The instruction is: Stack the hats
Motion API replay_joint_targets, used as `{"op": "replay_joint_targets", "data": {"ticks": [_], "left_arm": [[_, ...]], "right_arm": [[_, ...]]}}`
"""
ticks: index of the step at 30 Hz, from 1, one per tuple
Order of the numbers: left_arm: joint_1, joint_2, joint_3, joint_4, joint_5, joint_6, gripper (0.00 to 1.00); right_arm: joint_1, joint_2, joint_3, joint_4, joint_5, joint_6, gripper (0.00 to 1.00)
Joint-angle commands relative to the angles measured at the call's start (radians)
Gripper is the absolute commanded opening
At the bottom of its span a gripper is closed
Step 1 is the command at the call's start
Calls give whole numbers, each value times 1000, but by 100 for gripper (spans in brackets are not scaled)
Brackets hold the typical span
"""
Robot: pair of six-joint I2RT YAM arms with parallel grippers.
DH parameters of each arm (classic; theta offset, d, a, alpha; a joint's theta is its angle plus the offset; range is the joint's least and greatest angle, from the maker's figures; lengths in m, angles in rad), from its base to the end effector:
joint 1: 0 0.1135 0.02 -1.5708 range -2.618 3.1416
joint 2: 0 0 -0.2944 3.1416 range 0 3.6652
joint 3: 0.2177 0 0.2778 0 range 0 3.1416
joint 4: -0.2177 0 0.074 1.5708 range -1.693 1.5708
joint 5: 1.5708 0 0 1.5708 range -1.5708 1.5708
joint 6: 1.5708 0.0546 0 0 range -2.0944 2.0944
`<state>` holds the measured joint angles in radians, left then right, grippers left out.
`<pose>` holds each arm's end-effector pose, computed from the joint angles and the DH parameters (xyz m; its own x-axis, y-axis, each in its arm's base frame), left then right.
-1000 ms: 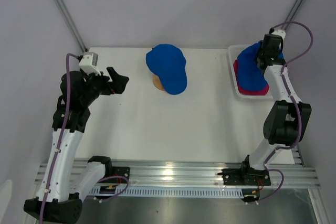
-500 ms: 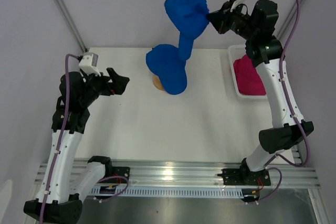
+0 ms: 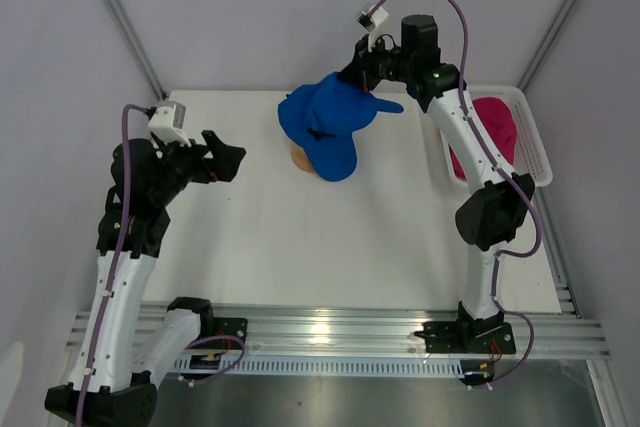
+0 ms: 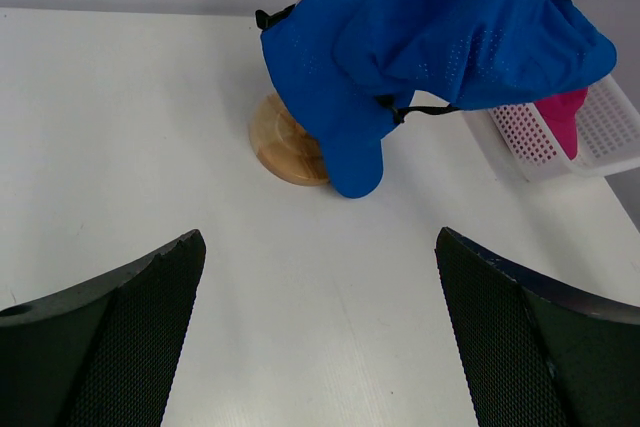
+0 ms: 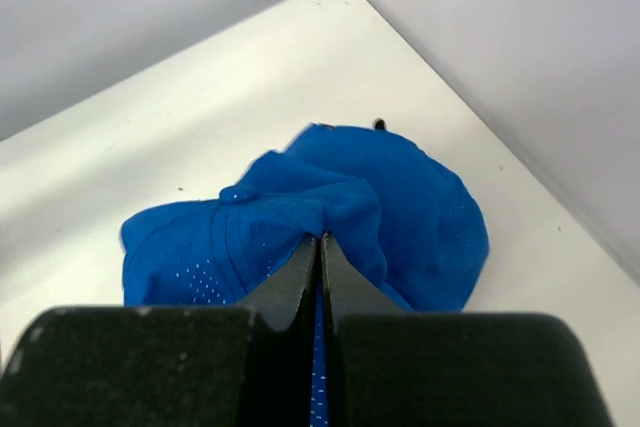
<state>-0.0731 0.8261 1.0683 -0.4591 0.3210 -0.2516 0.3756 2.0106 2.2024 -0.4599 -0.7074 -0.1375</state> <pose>0.1905 -0.0312 0.4262 -0.3016 -0.2148 -0.9289 0.3113 0.8987 -0.3089 0.4629 0.2207 0.4599 -0.1260 -0.1617 -0.9788 -0.8874 0.4594 0.0384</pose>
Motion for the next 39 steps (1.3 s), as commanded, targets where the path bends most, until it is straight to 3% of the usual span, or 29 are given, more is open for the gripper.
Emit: {"op": "replay_joint_targets", "data": {"ticks": [1,10,16,22,33,39], "left_arm": [[12,-7,28,13,13,28,100],[13,2,30,11,9,32,100],[13,-1,32,11,13,34,99],[13,-4,30,13,15,32,100],[13,-5,28,11,9,35,99],[13,-2,32,11,10,35,100]], "right_arm": [[0,-9,74,-8,61,-39,0],[78,-128,5,73,296,4,0],[177,-288,-159,225,601,45,0],[197,-291,-158,296,825,42,0],[215,-113,-95,283,927,-16,0],[218,-98,-139,265,858,-34,0]]}}
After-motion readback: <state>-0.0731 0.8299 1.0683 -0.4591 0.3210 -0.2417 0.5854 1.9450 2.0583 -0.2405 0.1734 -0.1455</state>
